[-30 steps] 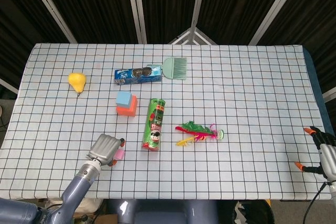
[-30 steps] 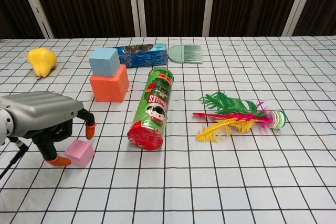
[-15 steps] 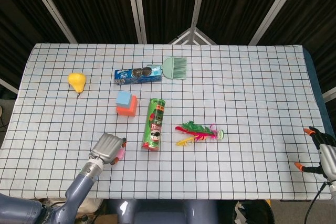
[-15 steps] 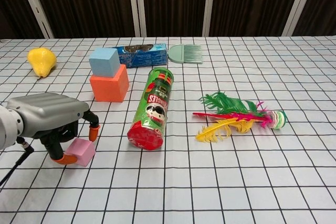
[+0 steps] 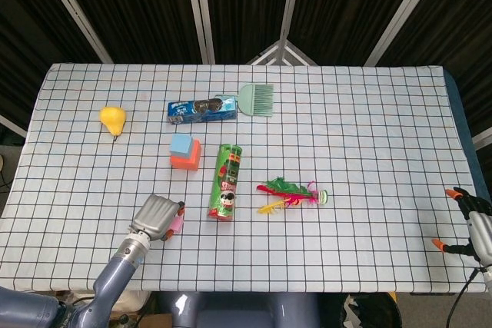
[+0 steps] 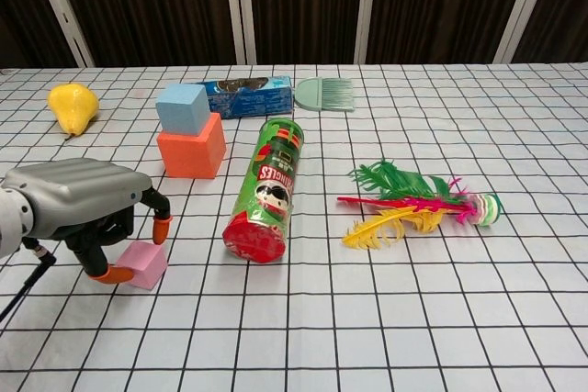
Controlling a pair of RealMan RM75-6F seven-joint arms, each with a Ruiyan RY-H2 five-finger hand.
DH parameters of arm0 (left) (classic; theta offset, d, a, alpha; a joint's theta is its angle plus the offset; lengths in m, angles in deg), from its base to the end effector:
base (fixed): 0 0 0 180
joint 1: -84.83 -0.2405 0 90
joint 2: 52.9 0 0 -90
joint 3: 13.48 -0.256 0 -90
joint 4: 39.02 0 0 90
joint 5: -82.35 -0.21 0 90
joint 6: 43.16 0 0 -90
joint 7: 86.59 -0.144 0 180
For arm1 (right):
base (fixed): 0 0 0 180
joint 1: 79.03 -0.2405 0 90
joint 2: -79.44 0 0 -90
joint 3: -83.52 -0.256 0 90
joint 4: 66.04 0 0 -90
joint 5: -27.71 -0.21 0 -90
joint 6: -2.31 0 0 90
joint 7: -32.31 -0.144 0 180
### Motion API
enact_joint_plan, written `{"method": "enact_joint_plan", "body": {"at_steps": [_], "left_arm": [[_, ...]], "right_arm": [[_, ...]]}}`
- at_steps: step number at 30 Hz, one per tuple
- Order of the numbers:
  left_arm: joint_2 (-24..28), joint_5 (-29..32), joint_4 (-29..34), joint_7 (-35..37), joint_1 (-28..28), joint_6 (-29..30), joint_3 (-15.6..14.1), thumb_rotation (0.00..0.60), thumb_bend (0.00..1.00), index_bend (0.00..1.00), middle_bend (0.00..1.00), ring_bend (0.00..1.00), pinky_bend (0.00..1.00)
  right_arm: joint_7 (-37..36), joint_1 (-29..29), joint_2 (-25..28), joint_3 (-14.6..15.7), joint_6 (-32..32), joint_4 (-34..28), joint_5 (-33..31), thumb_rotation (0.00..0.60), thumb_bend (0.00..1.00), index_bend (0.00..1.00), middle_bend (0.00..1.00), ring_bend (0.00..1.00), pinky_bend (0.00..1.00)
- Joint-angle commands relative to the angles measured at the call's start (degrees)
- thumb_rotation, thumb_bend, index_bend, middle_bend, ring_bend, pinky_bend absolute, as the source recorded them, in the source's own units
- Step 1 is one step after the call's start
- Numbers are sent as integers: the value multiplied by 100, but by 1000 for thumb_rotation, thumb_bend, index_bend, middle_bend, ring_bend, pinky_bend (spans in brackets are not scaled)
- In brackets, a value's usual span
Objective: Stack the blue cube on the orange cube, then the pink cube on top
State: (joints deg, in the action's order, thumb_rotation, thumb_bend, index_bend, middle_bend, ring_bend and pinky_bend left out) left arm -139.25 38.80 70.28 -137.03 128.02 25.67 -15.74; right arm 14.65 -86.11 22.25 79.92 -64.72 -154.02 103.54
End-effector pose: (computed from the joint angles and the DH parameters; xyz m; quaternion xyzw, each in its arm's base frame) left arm -0.1475 0.2501 -0.0252 -0.8020 -0.3664 -0.2060 0.4244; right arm -0.3684 -0.1918 0.1865 0.5354 -0.5341 0.3232 0.5688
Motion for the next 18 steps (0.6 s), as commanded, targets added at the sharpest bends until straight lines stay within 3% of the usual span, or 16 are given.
{"method": "enact_joint_plan", "body": {"at_steps": [1, 18], "left_arm": [[6, 2, -1, -6, -5, 9, -3, 600, 305, 408, 892, 756, 886], [-25, 98, -39, -71, 14, -29, 5, 600, 305, 389, 891, 756, 886]], "right_arm": [[-6, -4, 13, 6, 22, -11, -5, 600, 107, 143, 91, 100, 61], [-43, -17, 51, 17, 79, -49, -18, 600, 107, 142, 91, 100, 61]]}}
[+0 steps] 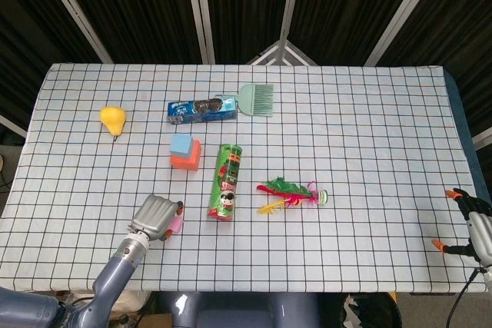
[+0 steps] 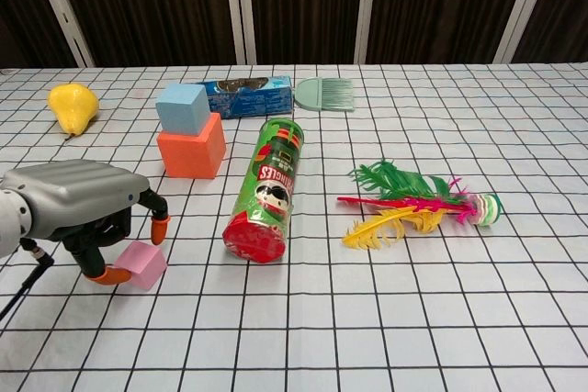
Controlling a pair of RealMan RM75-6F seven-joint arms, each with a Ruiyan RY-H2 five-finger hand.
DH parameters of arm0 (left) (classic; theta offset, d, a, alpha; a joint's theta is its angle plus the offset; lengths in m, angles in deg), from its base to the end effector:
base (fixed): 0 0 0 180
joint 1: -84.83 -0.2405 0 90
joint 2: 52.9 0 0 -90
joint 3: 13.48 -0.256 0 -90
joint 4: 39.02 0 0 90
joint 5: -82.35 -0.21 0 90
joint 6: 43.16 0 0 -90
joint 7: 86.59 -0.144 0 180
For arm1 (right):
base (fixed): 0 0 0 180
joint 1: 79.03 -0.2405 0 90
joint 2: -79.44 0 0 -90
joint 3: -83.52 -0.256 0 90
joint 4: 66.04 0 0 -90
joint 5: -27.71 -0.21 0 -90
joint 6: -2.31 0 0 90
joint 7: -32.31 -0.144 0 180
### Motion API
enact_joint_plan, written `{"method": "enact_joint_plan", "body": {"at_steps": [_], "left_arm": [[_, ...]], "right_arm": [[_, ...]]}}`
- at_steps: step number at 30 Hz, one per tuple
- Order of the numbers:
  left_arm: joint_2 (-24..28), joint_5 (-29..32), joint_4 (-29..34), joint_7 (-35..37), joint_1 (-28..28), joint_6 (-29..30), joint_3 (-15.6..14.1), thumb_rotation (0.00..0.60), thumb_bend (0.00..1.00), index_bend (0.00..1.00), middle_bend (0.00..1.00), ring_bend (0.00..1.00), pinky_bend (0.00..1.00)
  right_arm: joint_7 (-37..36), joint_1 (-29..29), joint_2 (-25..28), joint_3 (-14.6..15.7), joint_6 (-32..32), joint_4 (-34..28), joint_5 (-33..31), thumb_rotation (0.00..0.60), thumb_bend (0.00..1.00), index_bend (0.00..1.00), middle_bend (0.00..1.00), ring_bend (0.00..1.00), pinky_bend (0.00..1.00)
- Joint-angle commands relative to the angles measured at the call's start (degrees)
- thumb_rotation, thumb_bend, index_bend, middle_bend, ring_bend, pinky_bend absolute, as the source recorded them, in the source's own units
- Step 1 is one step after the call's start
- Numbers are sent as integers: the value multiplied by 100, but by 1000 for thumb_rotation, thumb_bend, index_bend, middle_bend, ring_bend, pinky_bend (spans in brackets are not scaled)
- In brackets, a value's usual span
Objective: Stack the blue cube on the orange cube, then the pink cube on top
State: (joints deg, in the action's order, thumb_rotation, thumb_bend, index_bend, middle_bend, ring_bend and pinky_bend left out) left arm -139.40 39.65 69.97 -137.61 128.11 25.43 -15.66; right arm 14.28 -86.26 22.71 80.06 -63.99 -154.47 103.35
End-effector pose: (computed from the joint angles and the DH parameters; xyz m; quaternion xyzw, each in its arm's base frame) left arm -0.1493 0.2507 -0.0265 -0.8029 -0.3666 -0.1992 0.4258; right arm -0.3683 -0.1915 0.1866 0.5344 -0.5402 0.3204 0.5657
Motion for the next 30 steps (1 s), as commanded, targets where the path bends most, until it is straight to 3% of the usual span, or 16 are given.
{"method": "enact_joint_plan", "body": {"at_steps": [1, 22, 26, 30], "left_arm": [[-14, 19, -10, -19, 7, -8, -6, 600, 305, 389, 891, 756, 886], [3, -31, 33, 33, -14, 52, 24, 600, 372, 425, 892, 756, 886], [138, -95, 236, 55, -31, 170, 83, 600, 379, 437, 892, 757, 886], [383, -69, 699, -94, 30, 479, 333, 600, 380, 439, 892, 757, 886]], "right_arm": [[-9, -1, 9, 4, 10, -7, 1, 600, 107, 143, 91, 100, 61], [-47, -34, 55, 23, 148, -34, -52, 600, 107, 143, 91, 100, 61], [-64, -25, 59, 17, 138, -31, -69, 600, 107, 143, 91, 100, 61], [-71, -24, 71, 21, 144, -44, -67, 600, 107, 143, 91, 100, 61]]}}
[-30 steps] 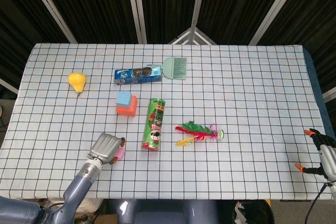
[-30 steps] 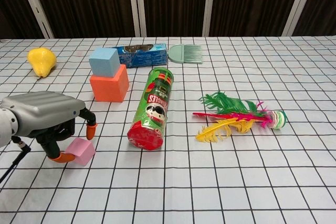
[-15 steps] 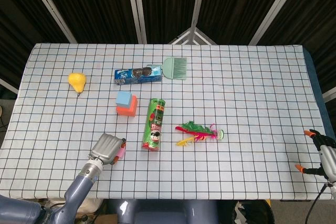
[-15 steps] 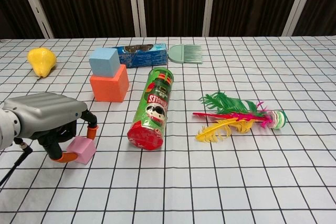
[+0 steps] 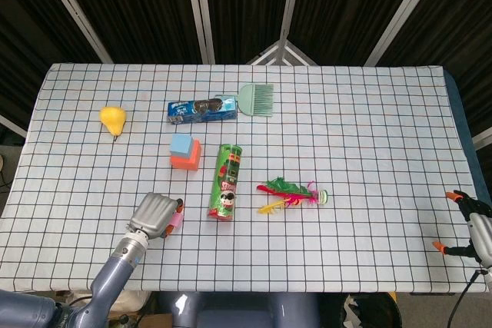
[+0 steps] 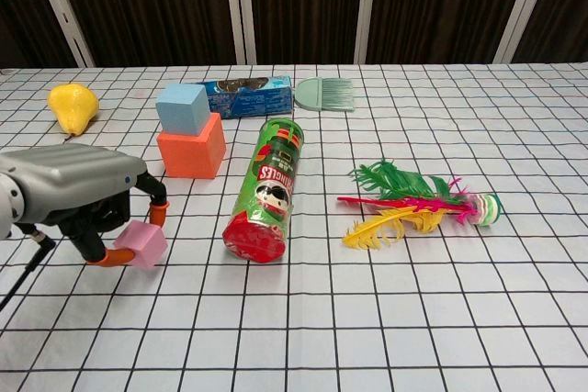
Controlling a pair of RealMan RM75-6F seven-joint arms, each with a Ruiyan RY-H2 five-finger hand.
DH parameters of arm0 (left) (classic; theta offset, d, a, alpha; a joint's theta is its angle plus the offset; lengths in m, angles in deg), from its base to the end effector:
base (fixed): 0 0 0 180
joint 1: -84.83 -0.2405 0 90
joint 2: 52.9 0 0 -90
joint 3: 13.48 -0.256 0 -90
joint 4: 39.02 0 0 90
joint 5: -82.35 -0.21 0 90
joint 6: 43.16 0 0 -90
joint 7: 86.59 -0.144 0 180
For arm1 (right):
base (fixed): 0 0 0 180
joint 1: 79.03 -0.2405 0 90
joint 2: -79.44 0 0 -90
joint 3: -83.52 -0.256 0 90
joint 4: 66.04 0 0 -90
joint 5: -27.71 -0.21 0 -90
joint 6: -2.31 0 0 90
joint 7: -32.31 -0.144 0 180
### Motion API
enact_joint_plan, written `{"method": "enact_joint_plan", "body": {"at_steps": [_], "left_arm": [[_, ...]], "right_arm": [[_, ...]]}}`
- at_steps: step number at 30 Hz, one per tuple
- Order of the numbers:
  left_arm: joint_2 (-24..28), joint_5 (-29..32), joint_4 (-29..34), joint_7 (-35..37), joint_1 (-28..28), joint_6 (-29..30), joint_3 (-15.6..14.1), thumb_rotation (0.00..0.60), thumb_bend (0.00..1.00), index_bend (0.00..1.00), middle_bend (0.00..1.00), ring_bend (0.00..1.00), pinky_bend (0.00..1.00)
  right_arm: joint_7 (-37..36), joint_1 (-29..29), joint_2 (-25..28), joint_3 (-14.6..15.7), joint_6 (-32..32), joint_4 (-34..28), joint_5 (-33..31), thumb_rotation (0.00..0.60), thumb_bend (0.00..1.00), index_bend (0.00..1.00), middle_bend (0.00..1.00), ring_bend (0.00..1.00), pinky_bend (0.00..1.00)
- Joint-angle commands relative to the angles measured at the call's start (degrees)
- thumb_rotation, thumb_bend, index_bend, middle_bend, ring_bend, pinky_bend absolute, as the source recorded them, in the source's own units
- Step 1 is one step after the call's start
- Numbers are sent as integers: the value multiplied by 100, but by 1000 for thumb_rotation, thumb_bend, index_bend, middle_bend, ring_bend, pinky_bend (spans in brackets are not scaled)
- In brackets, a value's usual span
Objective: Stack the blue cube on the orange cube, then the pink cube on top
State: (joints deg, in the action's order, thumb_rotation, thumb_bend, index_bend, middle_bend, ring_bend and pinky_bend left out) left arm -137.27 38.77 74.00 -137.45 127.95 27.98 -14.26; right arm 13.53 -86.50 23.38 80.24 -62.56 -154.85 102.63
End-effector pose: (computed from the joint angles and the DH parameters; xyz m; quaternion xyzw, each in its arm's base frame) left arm -0.1372 0.2520 -0.0100 -0.7899 -0.3702 -0.2244 0.4342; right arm -0.3702 -0.1909 0.1875 0.5295 -0.5518 0.3138 0.5627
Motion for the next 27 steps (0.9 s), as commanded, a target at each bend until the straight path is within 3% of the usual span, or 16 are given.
{"method": "enact_joint_plan", "body": {"at_steps": [1, 10, 20, 27], "left_arm": [[205, 48, 381, -151, 66, 285, 255, 600, 380, 439, 892, 757, 886], [339, 979, 1077, -910, 664, 1090, 1446, 600, 380, 439, 892, 757, 886], [-173, 2285, 423, -1499, 1464, 1577, 2431, 600, 380, 440, 892, 757, 886], [-227, 2967, 18, -1726, 1779, 1737, 2807, 600, 393, 441, 892, 757, 885]], "right_arm": [[3, 0, 6, 4, 0, -11, 10, 600, 106, 143, 91, 100, 61], [-54, 9, 19, 2, 1, 5, 1, 600, 107, 143, 91, 100, 61], [-44, -7, 4, 0, 30, 23, -7, 600, 107, 143, 91, 100, 61], [-48, -17, -1, -2, 74, 44, -43, 600, 107, 143, 91, 100, 61]]}}
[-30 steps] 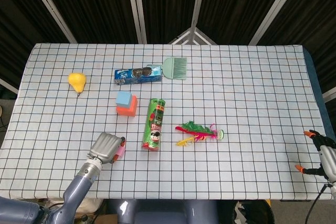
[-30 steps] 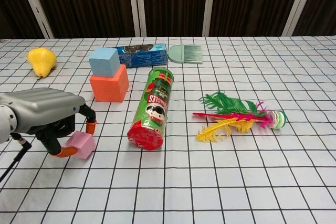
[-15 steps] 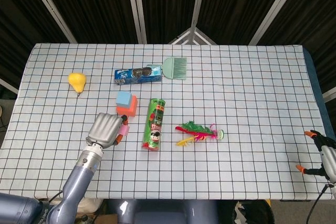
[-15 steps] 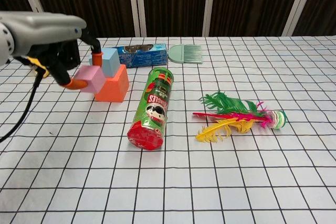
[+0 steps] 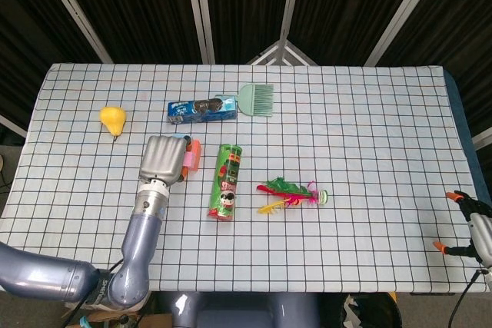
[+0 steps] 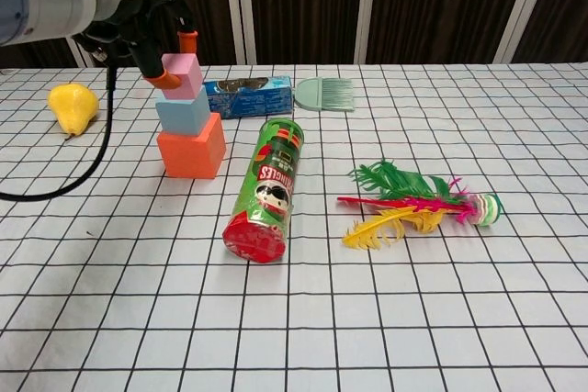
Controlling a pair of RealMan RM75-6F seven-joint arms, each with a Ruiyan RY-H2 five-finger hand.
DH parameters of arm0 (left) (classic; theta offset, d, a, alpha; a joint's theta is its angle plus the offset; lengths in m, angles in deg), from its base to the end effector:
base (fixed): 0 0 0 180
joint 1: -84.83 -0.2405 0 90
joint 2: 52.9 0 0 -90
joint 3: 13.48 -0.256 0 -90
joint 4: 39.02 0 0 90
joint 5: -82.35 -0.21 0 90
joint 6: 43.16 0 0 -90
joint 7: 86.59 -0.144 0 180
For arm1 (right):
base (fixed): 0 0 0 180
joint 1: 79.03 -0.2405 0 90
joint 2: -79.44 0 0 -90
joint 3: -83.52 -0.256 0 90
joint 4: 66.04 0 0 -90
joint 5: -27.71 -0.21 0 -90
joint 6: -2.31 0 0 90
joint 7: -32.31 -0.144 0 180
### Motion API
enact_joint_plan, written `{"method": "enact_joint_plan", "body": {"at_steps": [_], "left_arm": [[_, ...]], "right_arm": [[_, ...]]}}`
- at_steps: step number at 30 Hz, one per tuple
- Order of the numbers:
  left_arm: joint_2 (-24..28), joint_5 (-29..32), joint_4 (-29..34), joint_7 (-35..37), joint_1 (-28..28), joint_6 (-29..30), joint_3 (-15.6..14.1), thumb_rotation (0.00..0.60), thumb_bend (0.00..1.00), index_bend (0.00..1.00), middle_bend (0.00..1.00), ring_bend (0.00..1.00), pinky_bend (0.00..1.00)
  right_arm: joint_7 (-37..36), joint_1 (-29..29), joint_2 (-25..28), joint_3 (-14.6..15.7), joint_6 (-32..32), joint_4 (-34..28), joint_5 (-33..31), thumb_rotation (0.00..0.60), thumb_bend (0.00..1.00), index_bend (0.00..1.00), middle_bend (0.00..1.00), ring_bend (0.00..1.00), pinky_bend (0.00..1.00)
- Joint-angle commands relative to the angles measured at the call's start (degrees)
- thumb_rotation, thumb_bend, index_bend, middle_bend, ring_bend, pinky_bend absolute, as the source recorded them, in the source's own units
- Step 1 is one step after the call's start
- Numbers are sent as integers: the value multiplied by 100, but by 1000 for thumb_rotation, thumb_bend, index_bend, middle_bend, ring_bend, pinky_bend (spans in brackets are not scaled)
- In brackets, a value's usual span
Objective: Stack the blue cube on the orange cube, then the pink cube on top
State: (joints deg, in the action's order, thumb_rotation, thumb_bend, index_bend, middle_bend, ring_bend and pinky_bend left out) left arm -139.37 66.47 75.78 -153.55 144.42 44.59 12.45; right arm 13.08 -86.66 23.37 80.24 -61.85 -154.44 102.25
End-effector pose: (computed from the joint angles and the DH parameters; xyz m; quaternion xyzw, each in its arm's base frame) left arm -0.0274 0.3360 0.0478 -0.6831 -0.3798 -0.2669 0.5638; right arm -0.3727 -0.1914 0.1878 0.5268 -0.5561 0.3108 0.5627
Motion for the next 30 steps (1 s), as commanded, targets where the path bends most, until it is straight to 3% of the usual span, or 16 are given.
{"method": "enact_joint_plan", "body": {"at_steps": [1, 16, 30], "left_arm": [[10, 267, -207, -162, 159, 93, 152, 600, 396, 441, 892, 757, 886], [403, 700, -720, -211, 242, -312, 111, 600, 397, 445, 892, 756, 885], [484, 668, -1114, 107, 321, -911, -38, 600, 400, 444, 892, 756, 885]], "right_arm": [[-5, 0, -1, -2, 5, 7, -8, 600, 107, 143, 91, 100, 61], [109, -44, -4, 4, 127, -26, -92, 600, 107, 143, 91, 100, 61], [290, -83, -21, 0, 217, -62, -207, 600, 107, 143, 91, 100, 61]]}}
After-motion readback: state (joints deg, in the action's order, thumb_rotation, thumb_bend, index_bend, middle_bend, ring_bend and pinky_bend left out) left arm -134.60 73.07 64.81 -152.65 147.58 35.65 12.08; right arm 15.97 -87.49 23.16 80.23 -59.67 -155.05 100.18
